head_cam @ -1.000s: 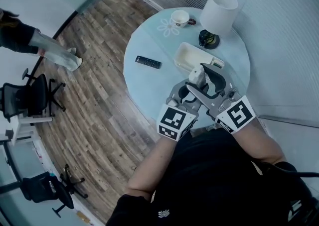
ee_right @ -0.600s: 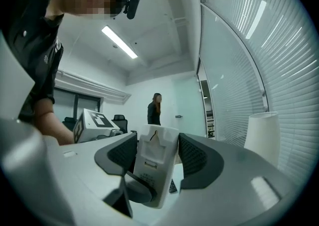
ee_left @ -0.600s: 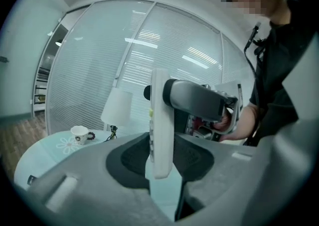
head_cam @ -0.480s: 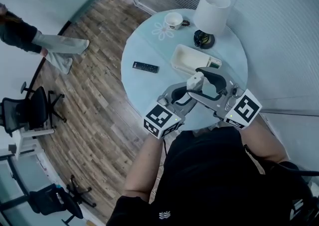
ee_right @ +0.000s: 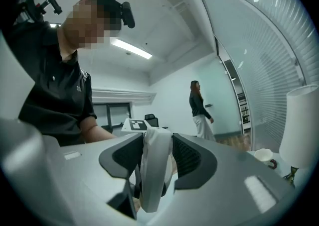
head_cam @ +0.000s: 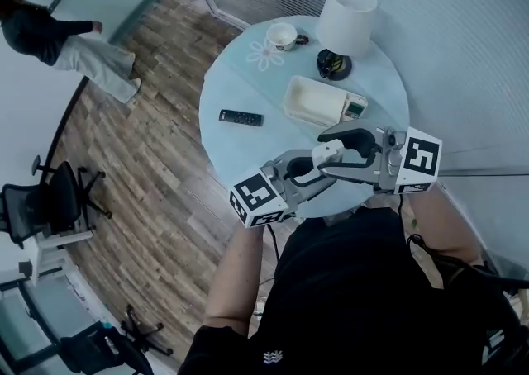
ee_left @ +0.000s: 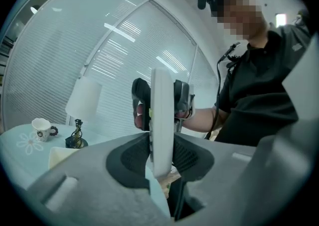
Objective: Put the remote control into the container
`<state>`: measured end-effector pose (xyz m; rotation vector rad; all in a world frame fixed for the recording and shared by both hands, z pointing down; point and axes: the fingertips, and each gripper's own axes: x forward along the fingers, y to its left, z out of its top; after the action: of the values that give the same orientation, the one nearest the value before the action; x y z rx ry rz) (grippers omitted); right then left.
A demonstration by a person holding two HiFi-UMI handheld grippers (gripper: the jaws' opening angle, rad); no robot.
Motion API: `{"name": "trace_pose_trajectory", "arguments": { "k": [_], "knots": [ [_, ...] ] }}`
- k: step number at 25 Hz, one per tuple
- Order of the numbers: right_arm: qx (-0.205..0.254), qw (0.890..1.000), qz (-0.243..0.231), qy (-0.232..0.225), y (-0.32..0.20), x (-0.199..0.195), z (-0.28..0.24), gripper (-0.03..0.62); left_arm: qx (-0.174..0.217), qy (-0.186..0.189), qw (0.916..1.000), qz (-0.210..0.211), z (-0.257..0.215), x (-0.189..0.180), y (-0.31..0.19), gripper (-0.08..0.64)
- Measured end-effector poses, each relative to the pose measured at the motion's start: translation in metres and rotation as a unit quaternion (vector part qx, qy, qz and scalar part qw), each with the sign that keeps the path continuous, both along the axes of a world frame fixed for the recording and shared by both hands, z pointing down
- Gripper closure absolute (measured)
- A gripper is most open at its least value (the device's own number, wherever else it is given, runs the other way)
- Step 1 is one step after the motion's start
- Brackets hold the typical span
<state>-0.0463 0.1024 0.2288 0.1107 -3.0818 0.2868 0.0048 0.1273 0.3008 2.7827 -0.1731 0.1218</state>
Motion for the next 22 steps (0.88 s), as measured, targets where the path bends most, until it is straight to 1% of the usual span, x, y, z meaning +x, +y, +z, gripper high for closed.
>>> {"name": "trace_pose_trajectory", "arguments": {
  "k": [3,4,5,7,9,11,15,19,22],
  "knots": [
    [-0.011,0.999,-0.029,0.007,0.007,-0.008,0.005,0.41,0.011,-0.002,0.9991,0.04,-0.001,0.0,0.007,0.443],
    [-0.015,0.999,-0.038,0.008,0.01,-0.009,0.007,0.434,0.016,-0.003,0.9987,0.048,0.0,0.001,0.007,0.443],
    [-0.016,0.999,-0.042,0.008,0.012,-0.01,0.009,0.476,0.022,-0.004,0.9984,0.052,0.002,0.002,0.006,0.443],
    [-0.008,1.0,-0.028,0.008,0.014,-0.011,0.011,0.485,0.039,-0.008,0.9981,0.048,0.004,0.001,0.005,0.443],
    [0.002,1.0,0.003,0.004,0.011,-0.01,0.008,0.488,0.052,-0.012,0.9981,0.032,0.005,-0.003,0.002,0.439],
    [0.014,0.999,0.039,-0.004,0.005,-0.005,0.002,0.491,0.06,-0.009,0.9981,0.012,0.002,-0.006,-0.005,0.421],
    [0.035,0.994,0.099,-0.01,-0.014,0.015,-0.006,0.492,0.074,-0.006,0.9967,-0.033,-0.003,0.0,-0.026,0.385],
    [0.037,0.991,0.126,-0.02,-0.029,0.036,-0.006,0.492,0.069,-0.007,0.9959,-0.058,0.001,0.013,-0.041,0.368],
    [0.032,0.988,0.145,-0.031,-0.045,0.058,-0.004,0.492,0.056,-0.016,0.9924,-0.109,0.007,0.016,-0.061,0.365]
  ]
}}
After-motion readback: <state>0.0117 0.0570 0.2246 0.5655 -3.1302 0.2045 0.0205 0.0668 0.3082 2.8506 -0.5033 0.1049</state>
